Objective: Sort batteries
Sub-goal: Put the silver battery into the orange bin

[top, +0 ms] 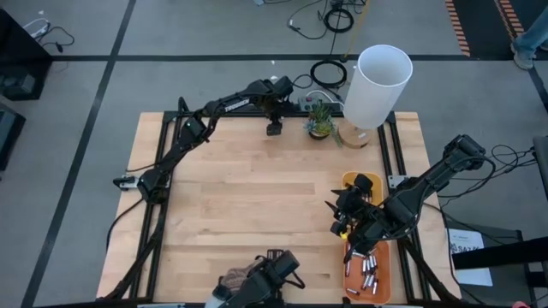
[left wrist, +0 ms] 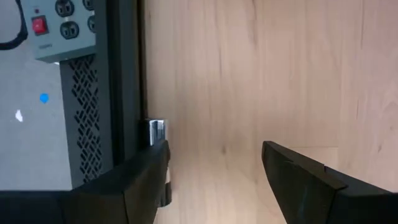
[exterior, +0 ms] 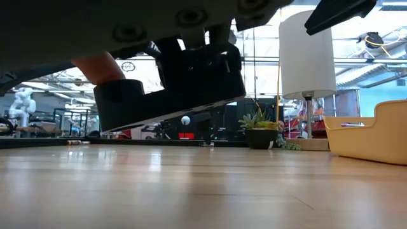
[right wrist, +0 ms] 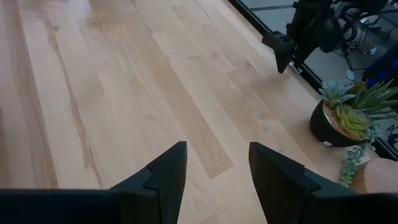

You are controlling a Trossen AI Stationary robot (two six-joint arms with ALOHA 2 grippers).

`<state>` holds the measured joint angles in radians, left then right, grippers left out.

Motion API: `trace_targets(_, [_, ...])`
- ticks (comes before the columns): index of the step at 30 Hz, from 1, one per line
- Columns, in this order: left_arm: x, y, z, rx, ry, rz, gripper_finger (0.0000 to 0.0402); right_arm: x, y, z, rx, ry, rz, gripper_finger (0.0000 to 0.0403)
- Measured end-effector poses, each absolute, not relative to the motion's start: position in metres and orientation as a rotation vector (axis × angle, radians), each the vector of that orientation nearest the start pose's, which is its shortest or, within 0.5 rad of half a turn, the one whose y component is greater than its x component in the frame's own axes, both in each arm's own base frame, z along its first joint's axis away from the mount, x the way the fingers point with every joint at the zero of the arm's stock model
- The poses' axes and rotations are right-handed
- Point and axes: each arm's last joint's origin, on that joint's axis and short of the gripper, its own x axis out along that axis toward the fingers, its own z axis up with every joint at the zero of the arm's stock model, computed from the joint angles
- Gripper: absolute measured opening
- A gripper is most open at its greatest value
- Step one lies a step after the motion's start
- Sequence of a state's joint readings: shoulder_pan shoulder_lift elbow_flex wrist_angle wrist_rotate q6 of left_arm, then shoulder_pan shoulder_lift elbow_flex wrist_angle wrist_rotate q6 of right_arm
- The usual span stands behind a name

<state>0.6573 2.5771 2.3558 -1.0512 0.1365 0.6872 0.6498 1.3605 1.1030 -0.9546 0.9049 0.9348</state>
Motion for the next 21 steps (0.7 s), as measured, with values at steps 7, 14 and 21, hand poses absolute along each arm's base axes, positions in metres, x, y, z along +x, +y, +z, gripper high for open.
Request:
trace_targets(7, [0.416,0.320,0.158,0.126,1.270,0.065,0.0271,0.211,0.131,0.278,0.021,0.637,-0.576,0.0167])
trace_targets(14, [0.414,0.320,0.154,0.103,1.283,0.048,0.0271,0.215,0.129,0.279,0.025,0.588,-0.606,0.0167])
trace_targets(21, [0.405,0.321,0.146,0.014,1.324,0.010,0.0249,0.216,0.130,0.280,0.038,0.578,-0.602,0.0167])
